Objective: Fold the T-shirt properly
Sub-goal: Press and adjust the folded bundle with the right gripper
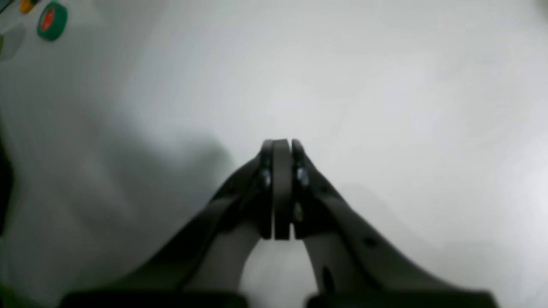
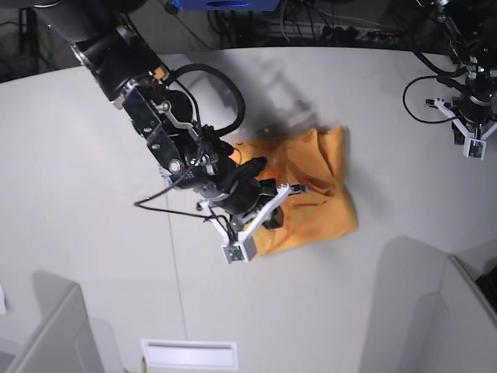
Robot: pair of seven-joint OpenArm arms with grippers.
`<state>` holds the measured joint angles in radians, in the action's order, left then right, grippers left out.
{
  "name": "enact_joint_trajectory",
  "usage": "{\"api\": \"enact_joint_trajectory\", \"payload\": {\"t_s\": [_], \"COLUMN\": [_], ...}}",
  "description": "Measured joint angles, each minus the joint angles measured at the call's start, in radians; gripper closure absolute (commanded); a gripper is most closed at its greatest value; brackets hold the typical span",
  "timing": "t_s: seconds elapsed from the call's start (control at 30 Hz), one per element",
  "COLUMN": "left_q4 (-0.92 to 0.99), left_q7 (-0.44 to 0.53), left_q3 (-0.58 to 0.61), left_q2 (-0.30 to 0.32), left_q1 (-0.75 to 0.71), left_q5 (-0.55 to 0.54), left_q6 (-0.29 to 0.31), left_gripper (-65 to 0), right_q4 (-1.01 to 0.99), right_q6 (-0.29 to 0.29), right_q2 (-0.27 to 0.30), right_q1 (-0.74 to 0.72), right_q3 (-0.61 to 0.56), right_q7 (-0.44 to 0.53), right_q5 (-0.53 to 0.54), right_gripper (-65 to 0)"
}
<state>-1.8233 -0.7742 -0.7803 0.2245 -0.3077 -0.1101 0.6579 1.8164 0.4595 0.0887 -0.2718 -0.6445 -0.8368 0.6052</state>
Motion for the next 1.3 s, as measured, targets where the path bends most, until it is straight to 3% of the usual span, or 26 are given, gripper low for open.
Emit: {"api": "enact_joint_trajectory", "payload": {"t_s": [0.2, 0.73, 0.87, 1.2, 1.3], "left_q4": [-0.001, -0.017, -0.017, -0.021, -0.021], "left_q7": [-0.002, 0.0, 0.001, 0.0, 0.0], "left_q3": [-0.004, -0.004, -0.037, -0.067, -0.069], "left_q2": [0.002, -0.002, -0.007, -0.006, -0.005], "left_q1": [-0.012, -0.031, -0.031, -0.031, -0.03], "left_q5": [0.004, 0.003, -0.001, 0.003, 0.003], "left_q6": [-0.003, -0.003, 0.001, -0.002, -0.002], "left_gripper": [0.0, 0.0, 0.0, 0.0, 0.0], "right_q4": [-0.047, -0.389, -0.417, -0.54, -0.57], "right_q6": [-0.01, -0.01, -0.011, -0.014, -0.049], "right_q2": [-0.007, -0.048, -0.051, -0.159, -0.182], "right_q1": [0.079, -0.013, -0.019, -0.069, -0.083], "right_q3": [0.03, 0.029, 0.03, 0.029, -0.012], "right_q7": [-0.038, 0.032, 0.032, 0.071, 0.101], "right_q5": [0.015, 0.01, -0.046, -0.064, -0.071], "right_gripper": [0.0, 0.0, 0.0, 0.0, 0.0]}}
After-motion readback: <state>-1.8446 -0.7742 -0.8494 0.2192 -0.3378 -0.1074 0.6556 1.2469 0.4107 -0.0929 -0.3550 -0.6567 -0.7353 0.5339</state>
